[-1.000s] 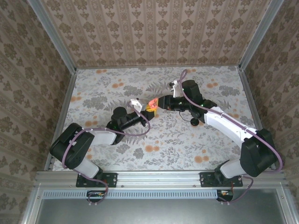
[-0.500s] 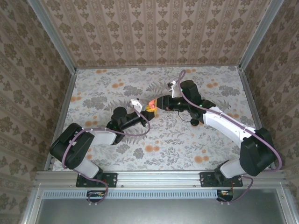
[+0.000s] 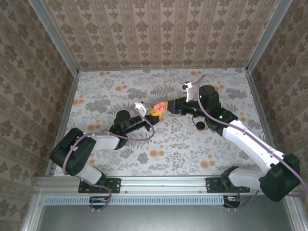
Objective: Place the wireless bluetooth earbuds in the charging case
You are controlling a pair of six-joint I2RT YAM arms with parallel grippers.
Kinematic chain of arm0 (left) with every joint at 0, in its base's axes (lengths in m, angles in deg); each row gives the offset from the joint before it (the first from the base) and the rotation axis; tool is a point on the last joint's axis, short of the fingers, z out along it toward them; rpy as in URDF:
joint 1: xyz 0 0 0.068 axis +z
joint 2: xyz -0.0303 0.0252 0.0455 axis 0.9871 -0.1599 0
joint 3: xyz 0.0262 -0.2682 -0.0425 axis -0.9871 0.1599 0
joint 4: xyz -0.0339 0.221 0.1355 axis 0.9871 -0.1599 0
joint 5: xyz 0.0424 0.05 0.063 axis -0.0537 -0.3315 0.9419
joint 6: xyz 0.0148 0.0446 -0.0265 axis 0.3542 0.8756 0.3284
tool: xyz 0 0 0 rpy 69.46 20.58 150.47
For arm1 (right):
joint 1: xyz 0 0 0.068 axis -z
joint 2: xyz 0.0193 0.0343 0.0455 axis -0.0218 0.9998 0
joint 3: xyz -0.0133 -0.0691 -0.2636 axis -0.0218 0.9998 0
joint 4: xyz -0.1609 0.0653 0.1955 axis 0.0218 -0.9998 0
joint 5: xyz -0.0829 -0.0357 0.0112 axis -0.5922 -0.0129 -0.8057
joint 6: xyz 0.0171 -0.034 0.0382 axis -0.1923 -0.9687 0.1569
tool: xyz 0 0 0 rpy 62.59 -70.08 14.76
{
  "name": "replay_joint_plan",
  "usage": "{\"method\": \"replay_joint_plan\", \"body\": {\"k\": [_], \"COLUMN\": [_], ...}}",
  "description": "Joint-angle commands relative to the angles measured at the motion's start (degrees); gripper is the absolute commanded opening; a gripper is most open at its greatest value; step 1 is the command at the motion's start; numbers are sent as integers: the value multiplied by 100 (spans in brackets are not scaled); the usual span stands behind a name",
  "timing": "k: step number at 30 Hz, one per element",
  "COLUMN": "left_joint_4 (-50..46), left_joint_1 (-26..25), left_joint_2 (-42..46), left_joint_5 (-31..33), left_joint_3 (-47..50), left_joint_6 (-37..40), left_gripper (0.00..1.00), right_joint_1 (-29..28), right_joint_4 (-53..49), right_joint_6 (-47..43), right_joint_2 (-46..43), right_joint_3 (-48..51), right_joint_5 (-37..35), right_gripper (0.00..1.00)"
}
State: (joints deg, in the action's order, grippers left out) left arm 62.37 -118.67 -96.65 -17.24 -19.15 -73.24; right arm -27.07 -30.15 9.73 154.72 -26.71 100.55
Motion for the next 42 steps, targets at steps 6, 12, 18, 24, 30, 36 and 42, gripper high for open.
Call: {"method": "replay_joint_plan", "body": {"k": [6,12,18,24,30,36,42], "left_joint_4": [-314,-618,-671,-705,-790,-884,-1095], "left_joint_1": [-37,-36,-38,-45,-55,-61,-63], "left_joint_2": [510,796,916,935,961,978,1056], "left_joint_5": [-524,-704,-1037,-1329,-1534,-1728,-1819], "left_joint_3": [97,181,203,136,98,67,45], "left_joint_6": [101,180,170,155,189,227,396], "left_gripper": [12,12,12,12,12,12,12], "right_joint_1": [292,453,612,716,818,884,900], "right_joint_4": [-9,-91,390,512,595,607,642], "right_joint_6": [-546,-674,-717,-883,-1155,-1532,-2614], "right_joint_2": [-496,-677,-1088,-1336,-1406,-1342,-1405], "right_joint_3": [496,672,1070,1290,1388,1398,1512], "right_joint_5": [180,206,160,405,844,1209,1650], "right_gripper": [56,59,67,75,78,80,80]}}
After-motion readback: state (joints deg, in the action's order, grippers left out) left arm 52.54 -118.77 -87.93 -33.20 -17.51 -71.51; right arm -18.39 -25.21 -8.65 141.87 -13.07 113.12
